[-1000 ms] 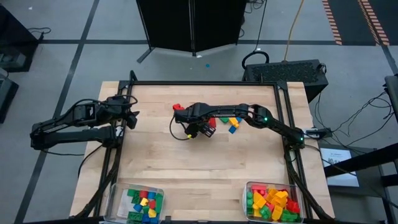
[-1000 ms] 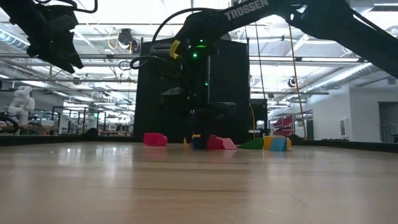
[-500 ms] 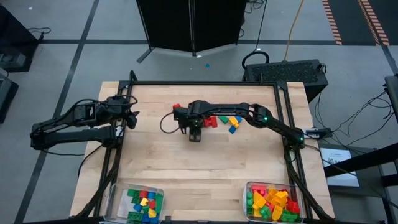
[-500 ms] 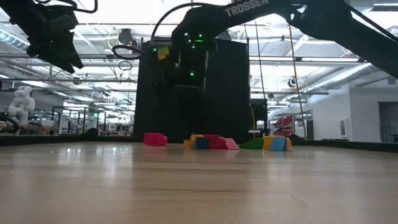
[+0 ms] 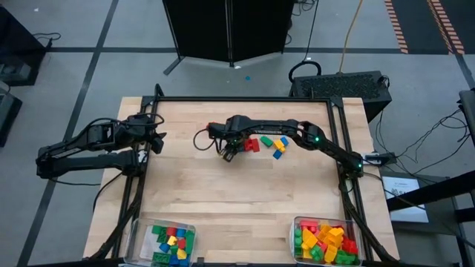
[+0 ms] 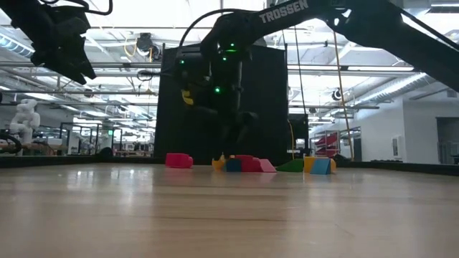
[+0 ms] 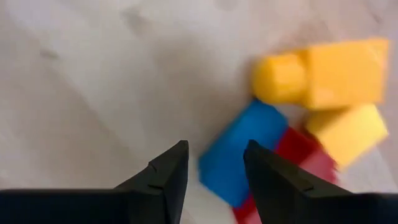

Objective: Sort blocks by size
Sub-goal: Put the blue triangular block into the left transparent bin

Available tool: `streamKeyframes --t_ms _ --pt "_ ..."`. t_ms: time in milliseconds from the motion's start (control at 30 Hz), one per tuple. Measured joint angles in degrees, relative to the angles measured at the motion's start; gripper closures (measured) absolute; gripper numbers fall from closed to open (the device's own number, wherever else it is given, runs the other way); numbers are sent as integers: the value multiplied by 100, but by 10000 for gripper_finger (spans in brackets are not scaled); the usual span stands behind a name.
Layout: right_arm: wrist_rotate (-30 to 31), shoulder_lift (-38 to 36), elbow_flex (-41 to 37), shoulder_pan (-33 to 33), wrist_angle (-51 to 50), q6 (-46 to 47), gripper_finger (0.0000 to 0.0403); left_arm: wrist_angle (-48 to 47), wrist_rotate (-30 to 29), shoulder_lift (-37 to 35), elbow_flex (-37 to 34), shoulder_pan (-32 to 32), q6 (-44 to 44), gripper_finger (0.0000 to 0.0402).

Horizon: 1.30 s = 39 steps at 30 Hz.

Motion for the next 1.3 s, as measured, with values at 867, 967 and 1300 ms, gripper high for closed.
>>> streamKeyframes --t_ms 867,967,1300 --pt "-102 250 -8 -228 -663 843 134 0 2 4 0 -2 -15 146" --pt "-152 281 2 -228 -578 840 105 0 2 4 0 -2 -14 146" --pt "-226 295 -2 -281 -337 1092 175 0 2 4 0 0 -15 146"
